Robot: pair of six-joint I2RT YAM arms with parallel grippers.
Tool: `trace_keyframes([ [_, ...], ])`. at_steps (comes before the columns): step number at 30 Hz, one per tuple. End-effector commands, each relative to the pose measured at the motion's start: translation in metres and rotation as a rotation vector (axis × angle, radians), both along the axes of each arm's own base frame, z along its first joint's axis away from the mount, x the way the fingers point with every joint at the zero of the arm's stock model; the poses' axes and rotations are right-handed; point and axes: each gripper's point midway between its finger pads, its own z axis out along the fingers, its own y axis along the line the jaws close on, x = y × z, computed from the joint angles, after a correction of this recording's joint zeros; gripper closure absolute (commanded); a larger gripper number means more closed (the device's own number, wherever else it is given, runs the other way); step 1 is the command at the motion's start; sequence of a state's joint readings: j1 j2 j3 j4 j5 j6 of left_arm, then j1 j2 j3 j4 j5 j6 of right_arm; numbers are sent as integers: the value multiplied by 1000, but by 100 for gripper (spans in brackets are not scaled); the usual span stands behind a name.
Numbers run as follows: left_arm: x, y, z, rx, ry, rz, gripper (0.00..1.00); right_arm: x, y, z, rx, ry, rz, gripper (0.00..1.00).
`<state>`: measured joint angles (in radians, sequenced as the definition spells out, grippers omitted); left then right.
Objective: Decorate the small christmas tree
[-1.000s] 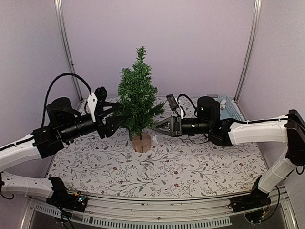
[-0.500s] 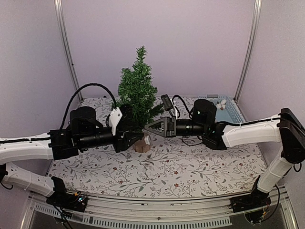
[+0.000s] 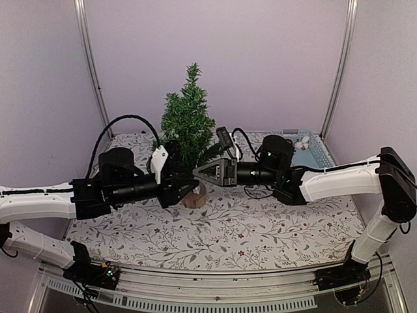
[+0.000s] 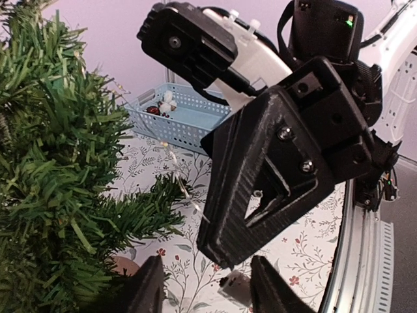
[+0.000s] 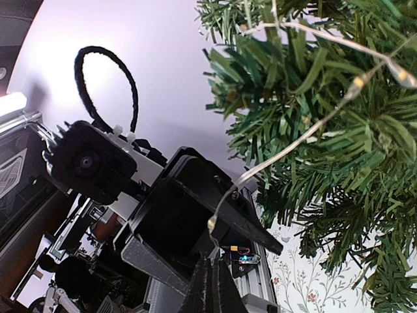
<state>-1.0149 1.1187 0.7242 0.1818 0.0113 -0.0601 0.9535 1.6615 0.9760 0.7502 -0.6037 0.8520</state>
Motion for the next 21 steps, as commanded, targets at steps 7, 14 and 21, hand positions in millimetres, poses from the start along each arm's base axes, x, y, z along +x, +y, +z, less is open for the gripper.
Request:
trace_keyframes([
  [7, -5, 4, 8, -12, -23, 5, 100, 1, 6, 17, 48, -34, -2, 99],
  [14, -4, 18, 12, 13, -42, 46, 100, 1, 7, 13, 44, -27, 3, 94],
  [21, -1, 39, 18, 55, -68, 113, 100, 2, 6, 14, 45, -29, -6, 66],
])
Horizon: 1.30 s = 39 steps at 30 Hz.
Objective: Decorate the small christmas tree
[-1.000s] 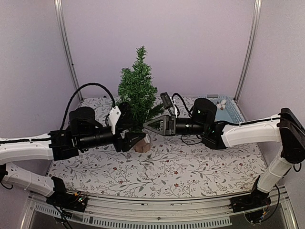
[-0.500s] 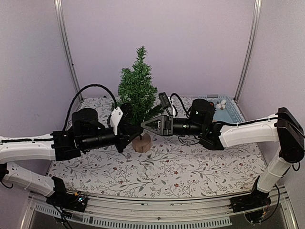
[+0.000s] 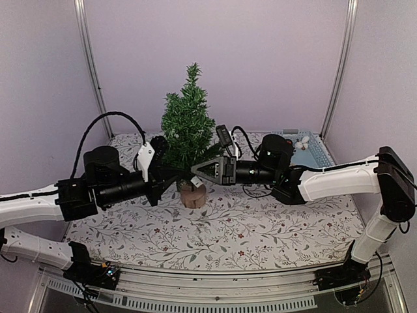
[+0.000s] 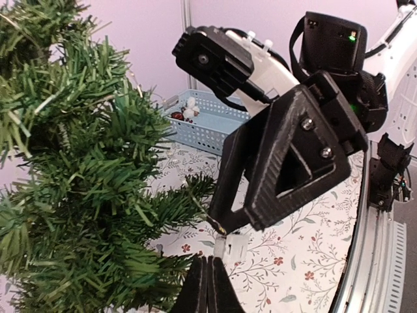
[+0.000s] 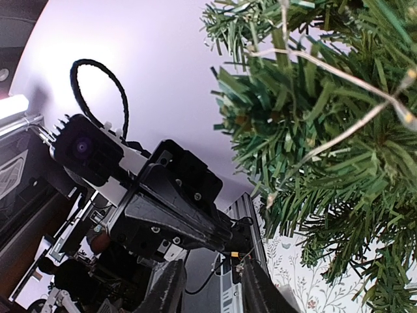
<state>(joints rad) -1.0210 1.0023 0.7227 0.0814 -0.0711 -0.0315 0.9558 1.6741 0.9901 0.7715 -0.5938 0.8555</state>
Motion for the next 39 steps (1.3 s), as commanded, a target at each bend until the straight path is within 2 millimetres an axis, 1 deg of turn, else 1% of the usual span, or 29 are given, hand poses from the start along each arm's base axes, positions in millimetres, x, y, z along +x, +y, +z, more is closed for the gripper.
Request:
trace_keyframes([
  [1, 2, 16, 1, 45, -23, 54, 100, -1, 4, 8, 26, -20, 2, 62],
  [2, 2, 18, 0, 55, -19, 62, 100, 0, 4, 9, 26, -20, 1, 57],
  [3, 2, 21, -2, 70, -13, 71, 100, -1, 4, 9, 28, -21, 2, 55],
  [7, 5, 30, 0, 93, -31, 101, 100, 0, 5, 10, 31, -29, -1, 55],
  [11, 3, 31, -2, 100, -26, 91, 100, 3, 7, 9, 27, -28, -2, 56],
  [12, 2, 30, -3, 103, -22, 85, 100, 3, 8, 9, 27, -28, -2, 56],
  [14, 0, 26, -7, 116, -16, 63, 92, 5, 9, 6, 21, -22, -9, 57],
  [16, 1, 24, -12, 131, -3, 57, 88, 9, 10, 1, 4, -4, -32, 57],
  [19, 2, 21, -12, 131, 2, 57, 87, 17, 9, -6, -25, 22, -79, 56],
  [22, 3, 21, -10, 122, -5, 61, 87, 20, 6, -8, -38, 29, -100, 54],
  [26, 5, 20, -9, 119, -12, 65, 87, 19, 3, -8, -60, 24, -115, 46],
  [31, 5, 21, -9, 112, -16, 70, 86, 14, -2, -3, -64, -2, -118, 45],
  [34, 4, 24, -5, 85, -21, 74, 79, 10, -7, 0, -66, -26, -114, 44],
  [37, 5, 29, 2, 48, -31, 92, 68, 4, -15, 6, -64, -70, -115, 38],
  [38, 6, 31, 5, 39, -34, 94, 65, 4, -18, 5, -73, -78, -122, 36],
  [39, 6, 34, 7, 26, -30, 98, 63, 4, -22, 9, -76, -97, -134, 34],
])
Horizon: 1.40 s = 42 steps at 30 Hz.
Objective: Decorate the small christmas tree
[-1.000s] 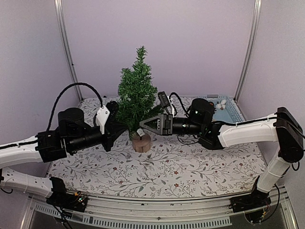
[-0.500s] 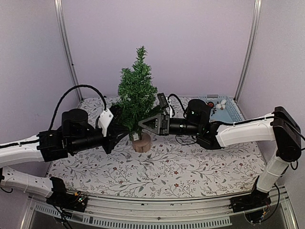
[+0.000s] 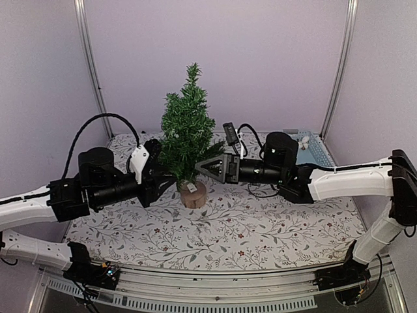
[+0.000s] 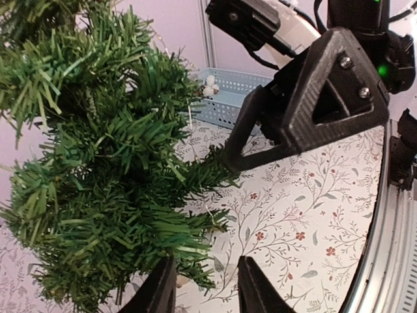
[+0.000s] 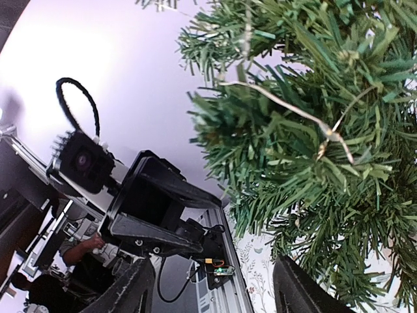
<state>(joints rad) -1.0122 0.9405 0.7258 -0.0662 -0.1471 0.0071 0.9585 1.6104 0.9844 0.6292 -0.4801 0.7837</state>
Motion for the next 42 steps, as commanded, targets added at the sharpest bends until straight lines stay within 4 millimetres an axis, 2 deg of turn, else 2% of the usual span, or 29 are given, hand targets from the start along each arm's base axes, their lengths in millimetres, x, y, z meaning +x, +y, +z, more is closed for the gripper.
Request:
trace_keyframes([
  [1, 3, 11, 22, -95, -24, 25, 60, -9, -16, 12, -20, -87, -27, 32],
  [4, 7, 20, 41, -184, -34, 36, 54, -7, -30, 16, -42, -132, -56, 28],
  [7, 16, 37, 57, -266, -29, 67, 50, 7, -55, 19, -50, -155, -103, 26],
  [12, 47, 76, 76, -366, -20, 193, 41, 54, -116, 21, -106, -182, -256, 26],
  [17, 87, 110, 70, -395, 38, 330, 24, 112, -186, 26, -212, -242, -451, 23],
  [20, 111, 124, 59, -395, 96, 387, 18, 146, -229, 28, -256, -253, -562, 23],
  [25, 140, 146, 49, -417, 132, 478, 11, 192, -283, 17, -338, -208, -720, 23],
  [27, 147, 149, 47, -428, 134, 484, 11, 216, -300, -2, -412, -180, -770, 25],
  [30, 153, 154, 43, -432, 130, 488, 11, 245, -314, -27, -504, -164, -797, 27],
  [31, 155, 155, 42, -431, 126, 492, 11, 255, -316, -44, -538, -148, -788, 28],
  [34, 158, 159, 39, -421, 118, 497, 12, 278, -325, -64, -583, -133, -791, 29],
  [41, 165, 159, 28, -426, 154, 486, 13, 334, -360, -129, -694, -40, -842, 38],
  [42, 165, 159, 28, -430, 155, 483, 13, 342, -365, -128, -698, -45, -858, 41],
])
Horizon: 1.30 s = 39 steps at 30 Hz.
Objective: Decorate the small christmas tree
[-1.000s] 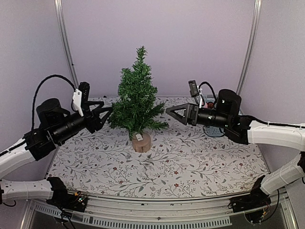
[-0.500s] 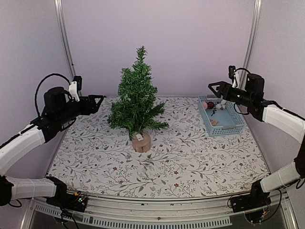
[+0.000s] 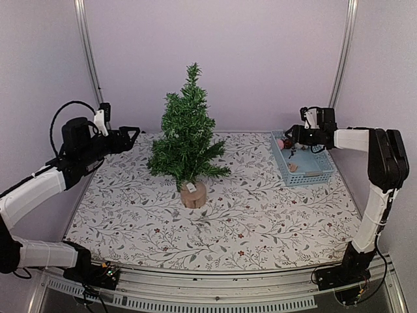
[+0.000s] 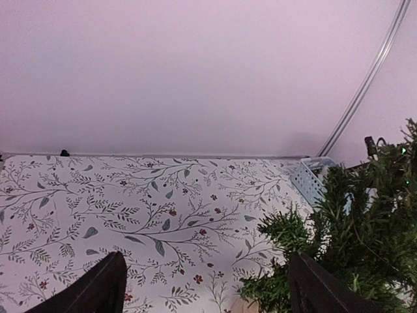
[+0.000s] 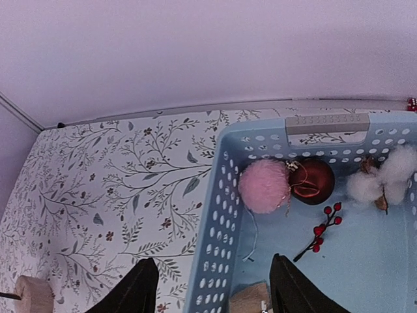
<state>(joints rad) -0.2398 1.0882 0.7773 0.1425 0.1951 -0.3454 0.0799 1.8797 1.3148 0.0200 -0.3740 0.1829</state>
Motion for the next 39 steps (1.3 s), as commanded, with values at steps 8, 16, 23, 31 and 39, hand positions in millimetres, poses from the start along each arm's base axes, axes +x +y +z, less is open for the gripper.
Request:
trace_keyframes([
  [8, 6, -2, 1, -34, -9, -33, 14, 62, -44, -60, -107, 82, -86, 46],
  [16, 7, -3, -1, -33, -3, -36, 15, 84, -42, -75, -106, 99, -73, 48],
  [23, 7, -3, 0, -37, -4, -38, 15, 103, -45, -85, -118, 137, -90, 45],
  [31, 5, -2, 2, -30, -9, -37, 15, 102, -41, -99, -116, 178, -55, 45],
  [39, 4, -3, 4, -31, -13, -40, 15, 96, -35, -109, -104, 225, -17, 51],
])
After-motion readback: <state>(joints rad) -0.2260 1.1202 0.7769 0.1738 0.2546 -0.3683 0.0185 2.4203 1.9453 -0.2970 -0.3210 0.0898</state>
